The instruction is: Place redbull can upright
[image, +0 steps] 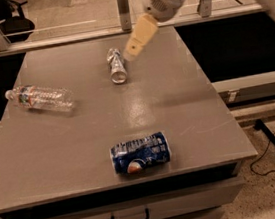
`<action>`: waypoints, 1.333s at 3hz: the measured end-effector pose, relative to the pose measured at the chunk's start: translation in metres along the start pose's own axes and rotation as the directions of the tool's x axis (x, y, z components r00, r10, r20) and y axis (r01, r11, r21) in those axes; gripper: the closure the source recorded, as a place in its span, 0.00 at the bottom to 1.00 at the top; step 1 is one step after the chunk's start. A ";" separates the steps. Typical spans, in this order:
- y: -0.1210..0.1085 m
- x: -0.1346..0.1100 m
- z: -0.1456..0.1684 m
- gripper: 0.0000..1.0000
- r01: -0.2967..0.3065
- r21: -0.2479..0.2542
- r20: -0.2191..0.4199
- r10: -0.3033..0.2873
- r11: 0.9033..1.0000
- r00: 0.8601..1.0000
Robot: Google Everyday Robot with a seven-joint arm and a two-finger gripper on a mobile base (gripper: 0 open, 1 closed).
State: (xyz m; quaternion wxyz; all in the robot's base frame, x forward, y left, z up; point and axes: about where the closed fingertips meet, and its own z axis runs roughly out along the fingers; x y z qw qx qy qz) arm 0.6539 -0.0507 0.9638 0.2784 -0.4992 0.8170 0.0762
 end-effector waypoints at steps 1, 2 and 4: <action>-0.017 -0.040 0.039 0.00 -0.115 -0.016 0.032 0.115 0.993 0.993; -0.023 -0.059 0.075 0.00 -0.243 0.004 0.002 0.243 0.970 0.970; -0.026 -0.050 0.144 0.00 -0.490 0.138 -0.169 0.508 0.861 0.844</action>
Offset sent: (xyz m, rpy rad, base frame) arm 0.0966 0.0961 -0.0538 0.1329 0.2077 -0.4472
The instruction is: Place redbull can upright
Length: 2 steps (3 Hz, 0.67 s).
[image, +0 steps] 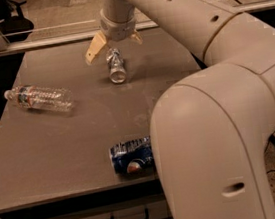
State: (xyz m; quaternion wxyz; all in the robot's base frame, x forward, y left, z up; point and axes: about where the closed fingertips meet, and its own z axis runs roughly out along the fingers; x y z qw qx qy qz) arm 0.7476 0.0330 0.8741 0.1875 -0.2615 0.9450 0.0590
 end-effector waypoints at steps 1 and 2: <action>-0.004 -0.003 0.015 0.00 -0.117 0.039 -0.039 0.118 0.992 0.992; -0.007 -0.002 0.026 0.17 -0.198 0.070 -0.075 0.203 0.978 0.976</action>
Offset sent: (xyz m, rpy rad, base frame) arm 0.0197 -0.0009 -0.0276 -0.0398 0.1293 -0.3229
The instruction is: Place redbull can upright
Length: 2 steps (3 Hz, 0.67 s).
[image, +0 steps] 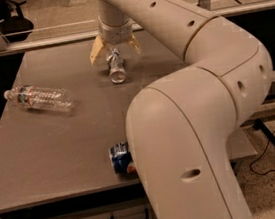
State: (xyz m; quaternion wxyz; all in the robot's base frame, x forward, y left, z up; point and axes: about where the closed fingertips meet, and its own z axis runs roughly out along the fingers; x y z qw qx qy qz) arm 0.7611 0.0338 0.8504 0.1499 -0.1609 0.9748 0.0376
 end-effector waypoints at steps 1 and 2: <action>0.000 0.002 0.010 0.41 -0.045 0.020 -0.033 0.045 0.999 0.998; -0.003 0.002 0.010 0.64 -0.070 0.022 -0.034 0.070 0.997 0.997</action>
Offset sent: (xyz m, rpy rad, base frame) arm 0.0019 -0.0083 -0.0020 -0.0009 0.0336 -0.1037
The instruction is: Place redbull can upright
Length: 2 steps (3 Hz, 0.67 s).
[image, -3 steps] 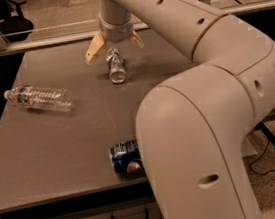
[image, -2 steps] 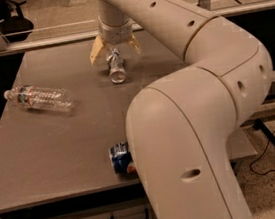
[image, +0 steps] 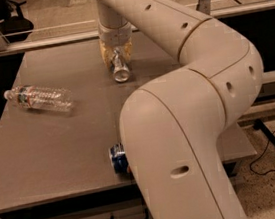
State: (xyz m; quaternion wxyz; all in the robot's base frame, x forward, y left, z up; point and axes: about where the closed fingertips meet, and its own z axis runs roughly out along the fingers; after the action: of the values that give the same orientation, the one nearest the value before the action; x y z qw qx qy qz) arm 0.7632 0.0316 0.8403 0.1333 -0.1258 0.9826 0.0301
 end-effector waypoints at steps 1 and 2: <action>-0.008 -0.010 -0.025 0.87 0.008 -0.009 0.091 -0.007 1.000 0.996; -0.021 -0.013 -0.064 1.00 0.077 -0.053 0.245 -0.061 0.996 0.968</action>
Offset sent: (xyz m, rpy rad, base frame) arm -0.0047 -0.0368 0.1353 0.2792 -0.5481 0.2163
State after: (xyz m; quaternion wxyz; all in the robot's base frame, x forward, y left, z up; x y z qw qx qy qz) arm 0.7642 0.0080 0.9051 0.2496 -0.1594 0.9525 0.0712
